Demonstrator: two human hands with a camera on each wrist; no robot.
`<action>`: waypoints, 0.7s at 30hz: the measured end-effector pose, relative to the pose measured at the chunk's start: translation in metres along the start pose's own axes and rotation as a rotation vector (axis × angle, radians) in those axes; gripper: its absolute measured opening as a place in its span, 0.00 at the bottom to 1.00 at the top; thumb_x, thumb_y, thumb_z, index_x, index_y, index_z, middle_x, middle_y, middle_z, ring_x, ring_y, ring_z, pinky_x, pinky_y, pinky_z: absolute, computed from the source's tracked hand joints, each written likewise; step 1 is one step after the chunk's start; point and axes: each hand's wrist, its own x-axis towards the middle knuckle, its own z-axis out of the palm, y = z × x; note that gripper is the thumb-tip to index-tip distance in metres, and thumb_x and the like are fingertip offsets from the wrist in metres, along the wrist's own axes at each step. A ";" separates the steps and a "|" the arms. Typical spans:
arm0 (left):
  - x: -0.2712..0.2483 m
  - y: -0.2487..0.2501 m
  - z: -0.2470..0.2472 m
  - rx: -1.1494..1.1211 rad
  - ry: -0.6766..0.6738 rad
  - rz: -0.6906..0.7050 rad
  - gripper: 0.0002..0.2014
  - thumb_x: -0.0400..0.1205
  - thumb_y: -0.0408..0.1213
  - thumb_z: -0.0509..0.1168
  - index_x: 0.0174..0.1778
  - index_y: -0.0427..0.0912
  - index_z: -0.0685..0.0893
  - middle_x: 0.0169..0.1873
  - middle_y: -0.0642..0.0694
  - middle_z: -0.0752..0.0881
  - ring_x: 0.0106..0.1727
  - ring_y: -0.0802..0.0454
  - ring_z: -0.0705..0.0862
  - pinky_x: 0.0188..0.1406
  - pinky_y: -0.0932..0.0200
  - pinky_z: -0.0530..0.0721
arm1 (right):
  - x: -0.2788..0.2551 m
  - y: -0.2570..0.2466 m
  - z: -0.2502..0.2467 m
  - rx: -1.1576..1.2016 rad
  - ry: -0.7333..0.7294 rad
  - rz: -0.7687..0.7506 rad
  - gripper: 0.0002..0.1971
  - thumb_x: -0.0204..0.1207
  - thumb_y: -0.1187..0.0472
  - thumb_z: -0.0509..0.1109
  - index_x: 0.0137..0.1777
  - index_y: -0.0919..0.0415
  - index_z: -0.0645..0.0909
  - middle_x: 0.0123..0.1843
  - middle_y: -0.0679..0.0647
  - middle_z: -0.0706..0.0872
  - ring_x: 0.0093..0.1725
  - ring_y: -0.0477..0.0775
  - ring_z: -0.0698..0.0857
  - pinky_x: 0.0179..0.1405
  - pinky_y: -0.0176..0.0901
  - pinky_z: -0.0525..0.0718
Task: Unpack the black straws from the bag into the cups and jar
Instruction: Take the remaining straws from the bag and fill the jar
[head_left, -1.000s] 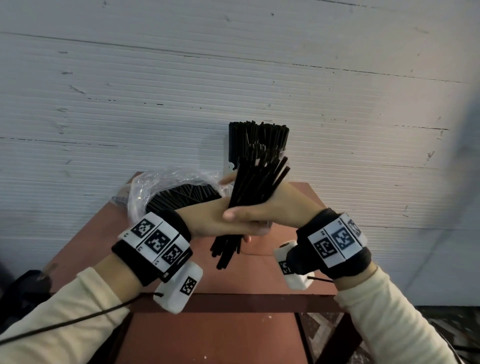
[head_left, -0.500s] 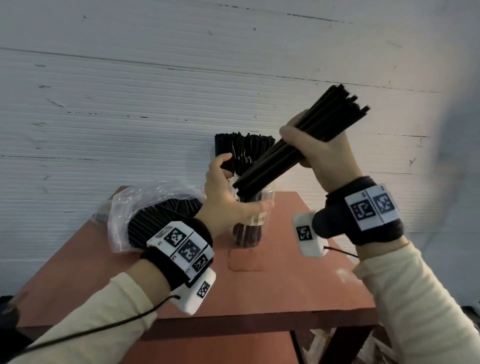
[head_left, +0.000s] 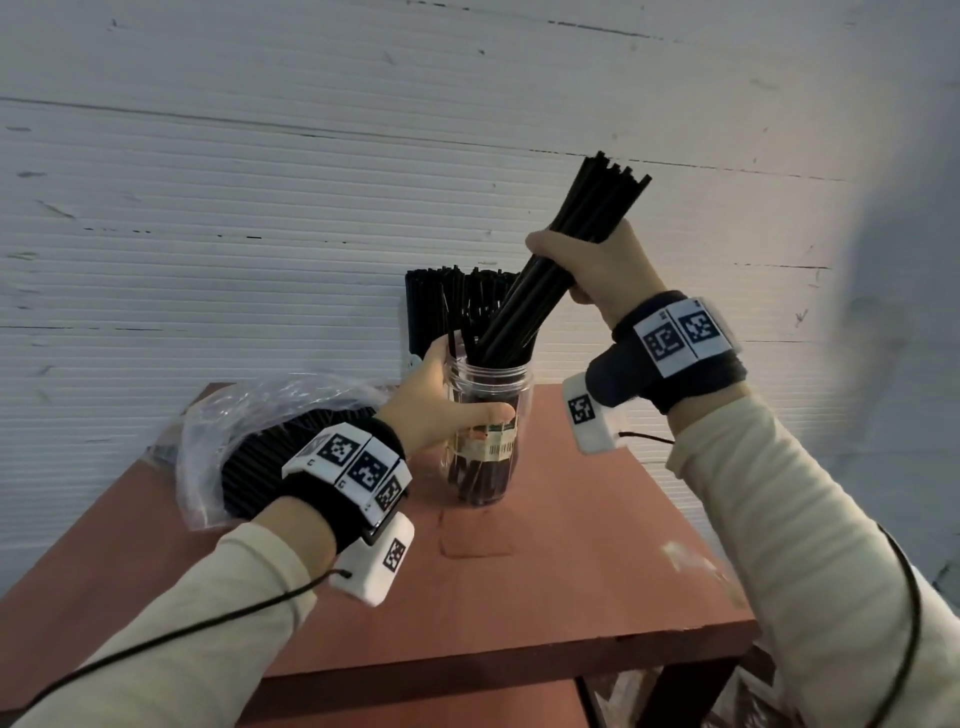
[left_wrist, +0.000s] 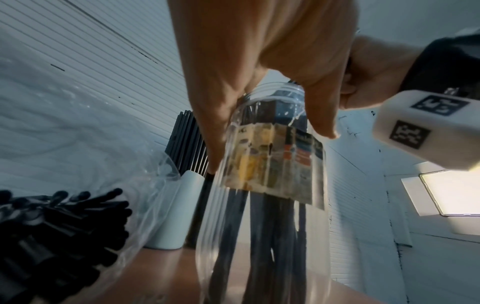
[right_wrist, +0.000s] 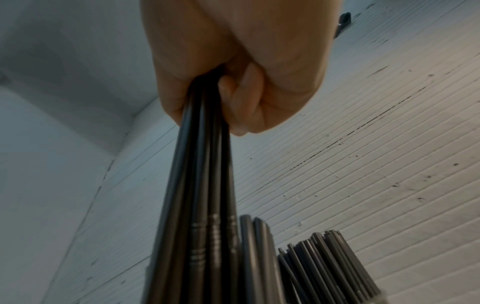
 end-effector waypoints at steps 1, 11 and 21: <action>0.000 0.000 0.000 0.008 0.000 0.000 0.49 0.67 0.42 0.82 0.81 0.51 0.60 0.66 0.55 0.80 0.67 0.57 0.79 0.67 0.56 0.77 | 0.003 0.001 0.003 -0.042 -0.036 0.017 0.12 0.68 0.58 0.76 0.36 0.58 0.73 0.32 0.56 0.74 0.27 0.50 0.70 0.21 0.39 0.65; 0.001 -0.003 0.001 -0.016 0.012 0.012 0.46 0.67 0.40 0.82 0.78 0.49 0.64 0.60 0.57 0.83 0.63 0.58 0.82 0.67 0.54 0.79 | -0.015 0.032 0.031 -0.541 -0.391 -0.012 0.28 0.60 0.25 0.72 0.51 0.44 0.82 0.53 0.46 0.83 0.62 0.51 0.78 0.65 0.50 0.74; -0.001 0.000 0.003 0.004 0.025 0.005 0.44 0.69 0.41 0.81 0.78 0.50 0.64 0.62 0.55 0.82 0.65 0.55 0.80 0.66 0.56 0.78 | -0.030 0.031 0.048 -0.501 -0.250 -0.465 0.22 0.82 0.53 0.66 0.75 0.55 0.74 0.74 0.48 0.77 0.73 0.44 0.74 0.72 0.36 0.70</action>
